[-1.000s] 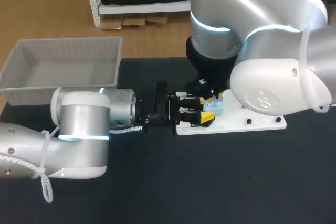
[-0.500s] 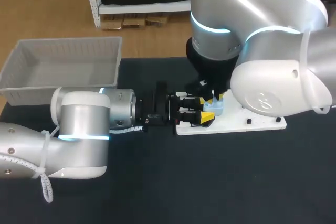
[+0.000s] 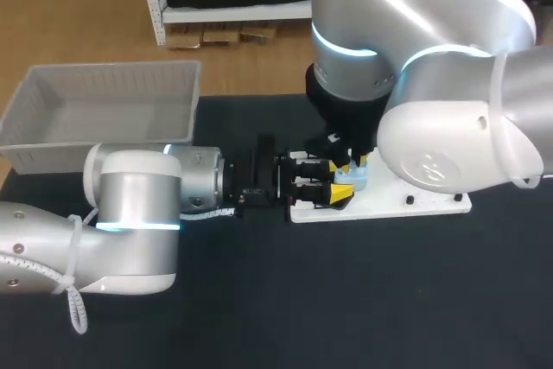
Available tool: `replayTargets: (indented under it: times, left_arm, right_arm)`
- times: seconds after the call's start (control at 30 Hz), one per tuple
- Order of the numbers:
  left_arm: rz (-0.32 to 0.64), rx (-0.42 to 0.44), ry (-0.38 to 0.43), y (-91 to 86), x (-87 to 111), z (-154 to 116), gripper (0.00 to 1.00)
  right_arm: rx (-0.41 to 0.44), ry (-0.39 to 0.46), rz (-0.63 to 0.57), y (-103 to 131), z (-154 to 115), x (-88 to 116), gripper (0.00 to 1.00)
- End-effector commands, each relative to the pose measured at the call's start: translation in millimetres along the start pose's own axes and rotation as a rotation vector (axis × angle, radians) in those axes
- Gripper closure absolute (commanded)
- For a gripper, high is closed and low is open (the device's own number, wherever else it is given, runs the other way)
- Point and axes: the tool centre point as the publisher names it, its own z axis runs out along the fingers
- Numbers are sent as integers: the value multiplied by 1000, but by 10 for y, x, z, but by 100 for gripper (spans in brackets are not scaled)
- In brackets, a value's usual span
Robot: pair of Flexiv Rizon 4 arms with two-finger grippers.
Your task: Pick up each earbud case from the left stands, insert the matching earbuds, close the lid, and place the case in the box.
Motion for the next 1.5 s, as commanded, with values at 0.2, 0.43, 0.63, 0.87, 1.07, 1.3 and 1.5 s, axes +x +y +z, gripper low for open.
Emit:
replayTargets:
  times: [0.2, 0.43, 0.63, 0.87, 1.07, 1.3, 1.5]
  left_arm:
    - [1, -7, 1, -19, -4, -1, 100]
    - [1, -7, 1, -19, -4, -1, 100]
    - [1, -7, 1, -19, -4, -1, 100]
    - [1, -7, 1, -19, -4, -1, 100]
    - [1, -7, 1, -19, -4, -1, 100]
    - [1, -7, 1, -19, -4, -1, 100]
    - [1, -7, 1, -19, -4, -1, 100]
  right_arm:
    - [3, 2, -3, 23, -4, -9, 100]
    - [4, 1, -5, 31, -11, -10, 100]
    - [5, 2, -5, 30, -10, -10, 100]
    - [5, 1, -7, 32, -8, -8, 100]
    - [3, 1, -6, 34, -6, -7, 100]
    - [0, 1, -7, 44, 1, -10, 100]
    - [1, 2, -9, 53, 6, -12, 100]
